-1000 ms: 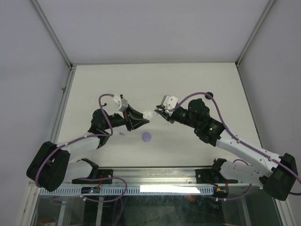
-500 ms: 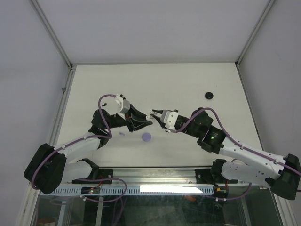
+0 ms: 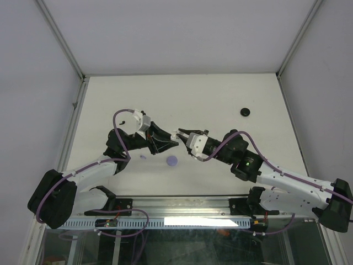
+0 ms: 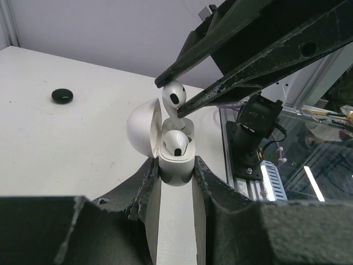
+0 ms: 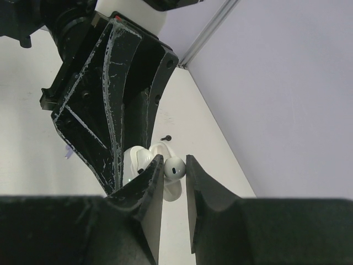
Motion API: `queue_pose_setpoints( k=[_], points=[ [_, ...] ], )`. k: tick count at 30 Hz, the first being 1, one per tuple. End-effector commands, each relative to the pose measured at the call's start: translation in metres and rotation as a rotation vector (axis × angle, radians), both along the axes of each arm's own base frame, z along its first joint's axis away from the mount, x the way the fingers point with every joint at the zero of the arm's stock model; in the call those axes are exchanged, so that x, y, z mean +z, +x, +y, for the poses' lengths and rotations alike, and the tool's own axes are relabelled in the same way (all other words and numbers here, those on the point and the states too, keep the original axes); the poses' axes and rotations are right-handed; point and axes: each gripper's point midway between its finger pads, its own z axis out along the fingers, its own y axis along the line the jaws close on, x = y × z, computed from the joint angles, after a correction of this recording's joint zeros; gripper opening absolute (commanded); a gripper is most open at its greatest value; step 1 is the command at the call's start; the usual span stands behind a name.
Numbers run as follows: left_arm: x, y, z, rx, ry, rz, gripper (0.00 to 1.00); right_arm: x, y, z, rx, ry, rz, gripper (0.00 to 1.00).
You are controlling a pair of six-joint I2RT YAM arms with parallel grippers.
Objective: Insert the wireless bluetooth earbuds into the charging case
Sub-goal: Place the earbud in the charging case.
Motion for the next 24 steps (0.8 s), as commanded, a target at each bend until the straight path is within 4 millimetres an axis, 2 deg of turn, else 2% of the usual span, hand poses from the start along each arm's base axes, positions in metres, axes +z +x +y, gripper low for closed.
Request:
queue_pose_setpoints(
  k=[1,15,24],
  points=[
    [0.0391,-0.0045,0.0006,0.000,-0.094,-0.067,0.00,0.0287,-0.0012,-0.0024,-0.012,0.079,-0.066,0.23],
    [0.0396,-0.0027,-0.0002,0.001,-0.109,-0.033,0.00,0.0332,-0.0081,0.0030,0.026,0.106,-0.070,0.23],
    [0.0429,-0.0046,0.0002,-0.004,-0.123,-0.024,0.00,0.0295,-0.0103,0.0065,0.043,0.093,-0.069,0.23]
  ],
)
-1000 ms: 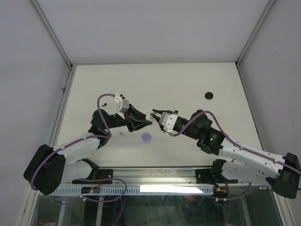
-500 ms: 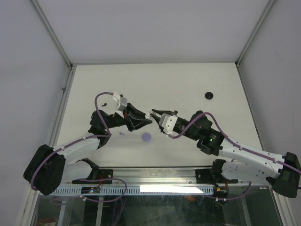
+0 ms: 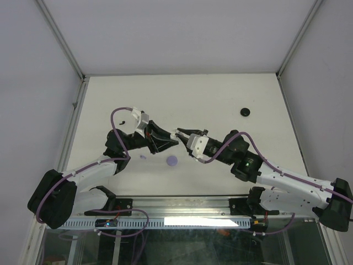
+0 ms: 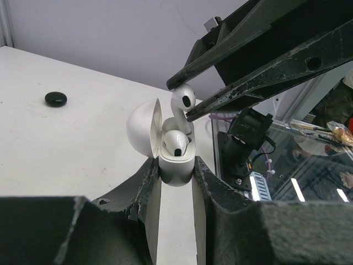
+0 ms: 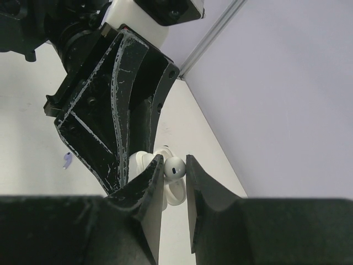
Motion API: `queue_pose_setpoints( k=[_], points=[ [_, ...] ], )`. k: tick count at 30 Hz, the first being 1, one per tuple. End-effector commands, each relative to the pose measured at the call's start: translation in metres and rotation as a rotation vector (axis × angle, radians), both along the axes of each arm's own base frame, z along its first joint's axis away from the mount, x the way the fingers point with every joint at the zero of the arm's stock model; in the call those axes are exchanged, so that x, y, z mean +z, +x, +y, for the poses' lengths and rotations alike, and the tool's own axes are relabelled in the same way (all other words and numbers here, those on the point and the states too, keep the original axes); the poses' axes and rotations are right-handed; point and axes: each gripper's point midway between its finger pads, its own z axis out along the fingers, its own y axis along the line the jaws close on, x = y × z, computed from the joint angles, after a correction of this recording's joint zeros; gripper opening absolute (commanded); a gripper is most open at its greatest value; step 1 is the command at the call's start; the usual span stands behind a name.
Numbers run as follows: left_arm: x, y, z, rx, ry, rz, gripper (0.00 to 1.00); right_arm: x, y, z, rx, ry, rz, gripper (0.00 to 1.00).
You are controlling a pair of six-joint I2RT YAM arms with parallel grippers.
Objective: Insert the wireless bluetooth earbuds into the charging case
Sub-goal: Place the earbud in the charging case.
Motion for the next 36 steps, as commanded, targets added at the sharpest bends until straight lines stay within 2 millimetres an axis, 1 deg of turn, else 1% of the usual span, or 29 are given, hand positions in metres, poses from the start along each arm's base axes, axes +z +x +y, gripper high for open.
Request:
queue_pose_setpoints(
  k=[1,8,12,18,24,30,34,35,36],
  points=[
    [0.033,-0.004,0.000,-0.004,-0.081,-0.084,0.00,0.019,-0.005,0.003,0.021,0.061,-0.040,0.23],
    [0.038,-0.008,0.001,-0.016,-0.095,-0.082,0.00,0.016,-0.003,0.004,0.009,0.051,-0.050,0.23],
    [0.038,-0.006,0.000,-0.012,-0.098,-0.069,0.00,0.018,-0.009,0.005,0.039,0.061,-0.041,0.23],
    [0.036,0.008,-0.001,0.047,-0.090,0.000,0.00,0.019,-0.015,0.004,0.062,0.062,-0.026,0.25],
    [0.039,0.008,-0.001,0.040,-0.118,0.019,0.00,0.012,-0.017,0.006,0.077,0.039,0.008,0.28],
    [0.037,0.005,-0.002,0.020,-0.122,0.008,0.00,0.005,-0.010,0.005,0.037,0.027,0.040,0.29],
    [0.033,0.004,-0.001,0.025,-0.107,-0.017,0.00,0.008,-0.006,0.000,0.003,0.045,0.047,0.33],
    [0.031,0.005,-0.001,0.033,-0.100,-0.021,0.00,0.010,-0.006,-0.002,-0.004,0.054,0.048,0.35],
    [0.028,0.007,-0.001,0.046,-0.089,-0.026,0.00,0.014,-0.006,-0.004,-0.007,0.067,0.048,0.39]
  ],
)
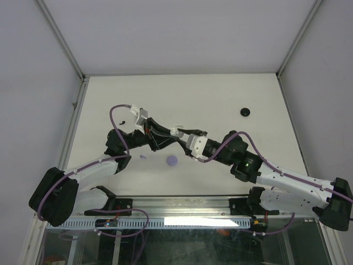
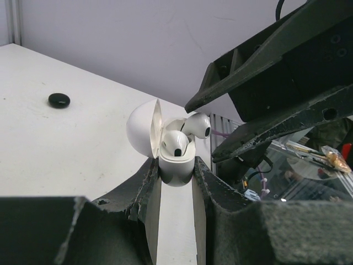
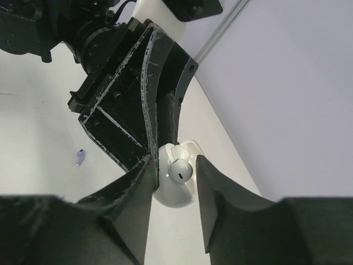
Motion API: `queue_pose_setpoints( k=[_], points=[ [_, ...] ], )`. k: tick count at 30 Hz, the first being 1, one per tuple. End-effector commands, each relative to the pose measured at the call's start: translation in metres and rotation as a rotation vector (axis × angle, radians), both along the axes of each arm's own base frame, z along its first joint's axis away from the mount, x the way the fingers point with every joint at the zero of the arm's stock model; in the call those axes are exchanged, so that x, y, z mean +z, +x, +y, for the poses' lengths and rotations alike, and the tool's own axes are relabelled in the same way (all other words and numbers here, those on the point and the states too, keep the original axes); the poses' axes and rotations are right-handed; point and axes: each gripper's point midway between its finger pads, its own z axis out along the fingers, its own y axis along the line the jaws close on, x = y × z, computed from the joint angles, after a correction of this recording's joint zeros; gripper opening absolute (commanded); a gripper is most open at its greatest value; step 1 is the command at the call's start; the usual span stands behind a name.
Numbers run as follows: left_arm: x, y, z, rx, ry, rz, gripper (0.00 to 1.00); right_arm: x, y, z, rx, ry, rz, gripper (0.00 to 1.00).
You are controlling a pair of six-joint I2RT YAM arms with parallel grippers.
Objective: Insert the wireless bluetooth earbuds into the charging case
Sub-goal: Place the earbud in the charging case.
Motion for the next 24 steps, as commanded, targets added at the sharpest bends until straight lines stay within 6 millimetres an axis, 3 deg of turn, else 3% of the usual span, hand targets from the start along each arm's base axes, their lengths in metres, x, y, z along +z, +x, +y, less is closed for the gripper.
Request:
queue_pose_setpoints(
  k=[1,7,15,24],
  points=[
    [0.017,0.001,0.000,0.028,-0.023,-0.115,0.00,0.022,0.000,-0.009,-0.033,0.081,0.012,0.43],
    [0.005,0.010,0.002,0.084,0.029,-0.137,0.00,0.033,-0.003,-0.015,-0.043,0.130,0.038,0.57],
    [0.003,0.017,0.006,0.138,0.048,-0.148,0.00,0.035,0.018,-0.021,-0.179,0.204,0.186,0.69],
    [0.004,0.016,0.007,0.139,0.047,-0.159,0.00,0.032,0.037,-0.013,-0.271,0.268,0.321,0.74]
  ],
)
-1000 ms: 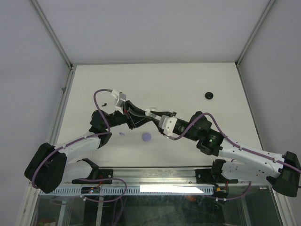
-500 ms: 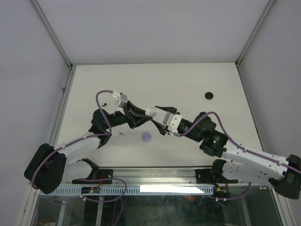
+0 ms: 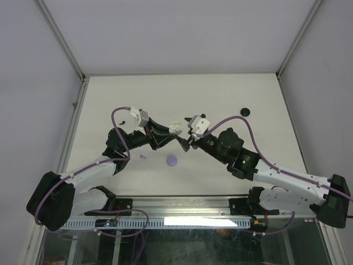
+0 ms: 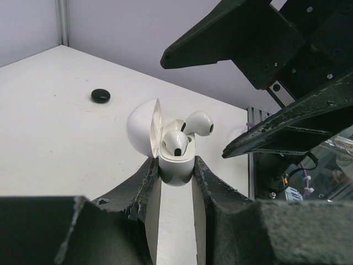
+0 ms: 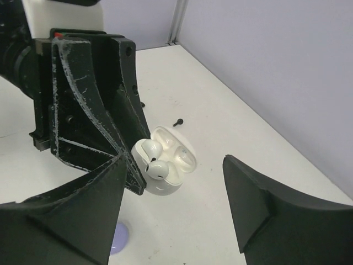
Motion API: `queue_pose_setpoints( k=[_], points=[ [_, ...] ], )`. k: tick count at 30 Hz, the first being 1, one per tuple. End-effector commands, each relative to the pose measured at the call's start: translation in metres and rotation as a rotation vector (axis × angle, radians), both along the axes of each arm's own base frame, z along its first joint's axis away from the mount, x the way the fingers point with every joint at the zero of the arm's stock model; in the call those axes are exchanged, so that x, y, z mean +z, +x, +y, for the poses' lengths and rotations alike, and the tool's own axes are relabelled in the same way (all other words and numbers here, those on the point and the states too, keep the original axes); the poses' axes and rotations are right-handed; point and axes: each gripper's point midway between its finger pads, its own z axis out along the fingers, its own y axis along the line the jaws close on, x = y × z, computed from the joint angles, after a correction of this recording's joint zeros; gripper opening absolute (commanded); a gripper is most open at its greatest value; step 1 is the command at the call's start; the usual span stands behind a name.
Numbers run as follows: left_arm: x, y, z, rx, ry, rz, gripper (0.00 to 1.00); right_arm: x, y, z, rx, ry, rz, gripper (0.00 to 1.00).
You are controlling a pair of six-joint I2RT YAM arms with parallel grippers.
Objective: Insert the wireless bluetooth earbuds into the charging case
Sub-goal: Place the earbud in the charging case.
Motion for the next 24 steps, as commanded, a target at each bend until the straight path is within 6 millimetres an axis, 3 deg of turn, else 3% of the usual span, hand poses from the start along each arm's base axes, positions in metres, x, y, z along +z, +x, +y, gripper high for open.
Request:
queue_pose_setpoints(
  k=[1,24],
  points=[
    [0.017,-0.004,0.001,0.005,-0.025,-0.078,0.00,0.034,0.009,-0.002,-0.074,0.131,0.029,0.74],
    [0.020,-0.010,0.002,-0.008,-0.042,-0.101,0.00,0.019,0.019,-0.030,-0.180,0.074,0.029,0.74]
  ],
)
